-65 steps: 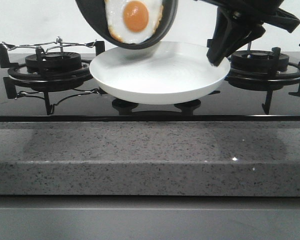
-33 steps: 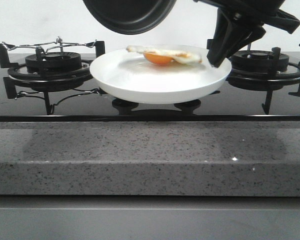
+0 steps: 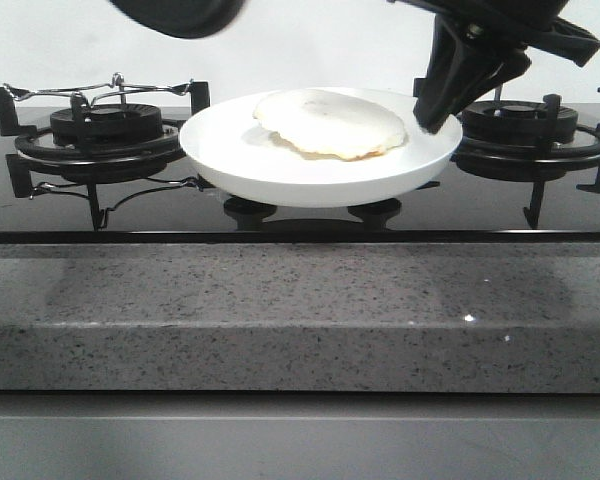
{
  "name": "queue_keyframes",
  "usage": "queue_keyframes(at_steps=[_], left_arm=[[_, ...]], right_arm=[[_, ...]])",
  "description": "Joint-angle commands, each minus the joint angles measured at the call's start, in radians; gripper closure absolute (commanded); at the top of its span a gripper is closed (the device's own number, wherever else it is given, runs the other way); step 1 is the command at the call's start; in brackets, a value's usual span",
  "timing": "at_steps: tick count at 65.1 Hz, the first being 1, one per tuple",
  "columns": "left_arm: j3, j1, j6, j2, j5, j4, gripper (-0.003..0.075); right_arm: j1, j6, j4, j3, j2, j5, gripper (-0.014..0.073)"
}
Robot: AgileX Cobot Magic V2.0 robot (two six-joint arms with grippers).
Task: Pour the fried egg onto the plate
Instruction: 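Tilt the pan with the left gripper to slide the egg onto the plate, then return the pan to its burner with the left gripper and release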
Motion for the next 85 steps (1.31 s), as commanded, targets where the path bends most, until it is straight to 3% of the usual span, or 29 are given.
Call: queue_keyframes(at_steps=[1, 14, 29, 54, 66, 74, 85], left_arm=[[-0.037, 0.128, -0.011, -0.013, 0.025, -0.196, 0.0739], [-0.037, 0.373, -0.011, 0.078, 0.252, -0.52, 0.0739], [-0.037, 0.502, -0.011, 0.247, 0.495, -0.796, 0.0739], [-0.037, 0.517, -0.011, 0.43, 0.647, -0.842, 0.0739], [-0.037, 0.517, -0.022, 0.447, 0.632, -0.832, 0.0731], [-0.037, 0.517, -0.023, 0.451, 0.634, -0.829, 0.0607], [-0.037, 0.517, -0.023, 0.452, 0.636, -0.827, 0.0302]], right_arm=[[0.001, -0.006, 0.022, -0.027, -0.039, -0.047, 0.0661], [0.001, -0.006, 0.022, -0.027, -0.039, -0.047, 0.0661], [0.001, -0.006, 0.022, -0.027, -0.039, -0.047, 0.0661], [0.001, -0.006, 0.022, -0.027, -0.039, -0.047, 0.0661], [0.001, -0.006, 0.022, -0.027, -0.039, -0.047, 0.0661], [0.001, -0.006, 0.022, -0.027, -0.039, -0.047, 0.0661], [0.001, -0.006, 0.022, -0.027, -0.039, -0.047, 0.0661]])
